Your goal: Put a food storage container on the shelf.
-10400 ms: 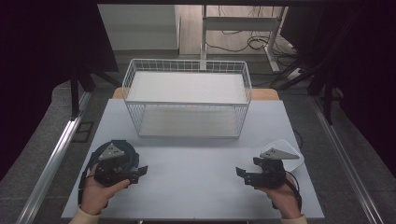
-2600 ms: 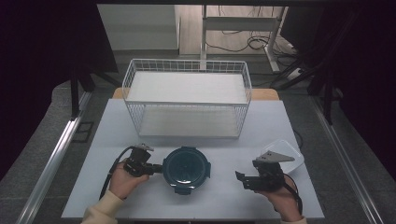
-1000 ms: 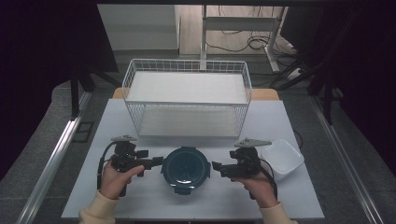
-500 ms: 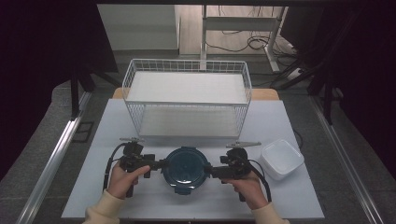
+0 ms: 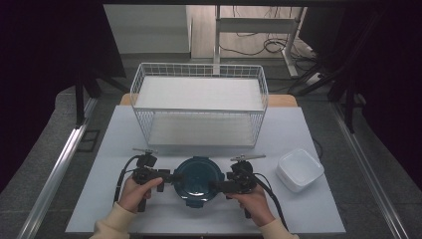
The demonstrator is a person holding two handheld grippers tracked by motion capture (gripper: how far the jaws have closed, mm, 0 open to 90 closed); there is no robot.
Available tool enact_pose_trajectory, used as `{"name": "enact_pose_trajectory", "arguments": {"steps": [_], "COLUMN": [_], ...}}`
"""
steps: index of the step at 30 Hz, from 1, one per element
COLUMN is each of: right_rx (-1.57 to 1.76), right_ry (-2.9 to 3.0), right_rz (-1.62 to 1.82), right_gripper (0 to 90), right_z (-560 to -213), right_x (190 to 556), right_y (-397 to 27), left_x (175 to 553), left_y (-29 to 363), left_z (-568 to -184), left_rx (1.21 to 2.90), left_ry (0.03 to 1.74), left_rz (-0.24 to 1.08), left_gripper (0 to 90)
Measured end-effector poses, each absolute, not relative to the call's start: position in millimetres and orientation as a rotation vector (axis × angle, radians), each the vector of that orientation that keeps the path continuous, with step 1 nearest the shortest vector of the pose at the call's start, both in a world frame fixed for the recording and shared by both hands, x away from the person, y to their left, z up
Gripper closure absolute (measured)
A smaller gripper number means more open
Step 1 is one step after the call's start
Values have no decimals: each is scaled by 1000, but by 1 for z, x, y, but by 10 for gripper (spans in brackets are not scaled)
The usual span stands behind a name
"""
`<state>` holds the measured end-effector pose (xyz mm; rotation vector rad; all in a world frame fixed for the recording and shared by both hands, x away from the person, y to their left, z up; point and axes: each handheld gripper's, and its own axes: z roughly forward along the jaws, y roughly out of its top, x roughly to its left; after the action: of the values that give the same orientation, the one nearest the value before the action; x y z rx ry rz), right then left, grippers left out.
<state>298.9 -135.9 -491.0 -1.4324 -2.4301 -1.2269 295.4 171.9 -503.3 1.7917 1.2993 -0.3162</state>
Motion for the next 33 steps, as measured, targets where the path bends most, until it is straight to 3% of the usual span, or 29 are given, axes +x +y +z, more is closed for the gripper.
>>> {"name": "enact_pose_trajectory", "arguments": {"steps": [14, 19, 28, 33], "right_rx": [-1470, -1480, -1520, -1523], "right_ry": [-2211, -2173, -2090, -2066], "right_rz": [-1205, -1200, -1221, -1230], "right_gripper": [116, 118, 246, 273], "right_z": [-507, -510, -509, -508], "right_x": [301, 302, 305, 306], "right_y": [-127, -128, -138, -141], "left_x": [297, 299, 297, 293], "left_y": [159, 160, 162, 165], "left_z": [-513, -521, -519, -518], "left_rx": [1827, 1759, 1704, 1674], "left_ry": [1290, 1318, 1369, 1389], "left_rz": [-403, -502, -480, -478], "left_gripper": [206, 210, 270, 306]}}
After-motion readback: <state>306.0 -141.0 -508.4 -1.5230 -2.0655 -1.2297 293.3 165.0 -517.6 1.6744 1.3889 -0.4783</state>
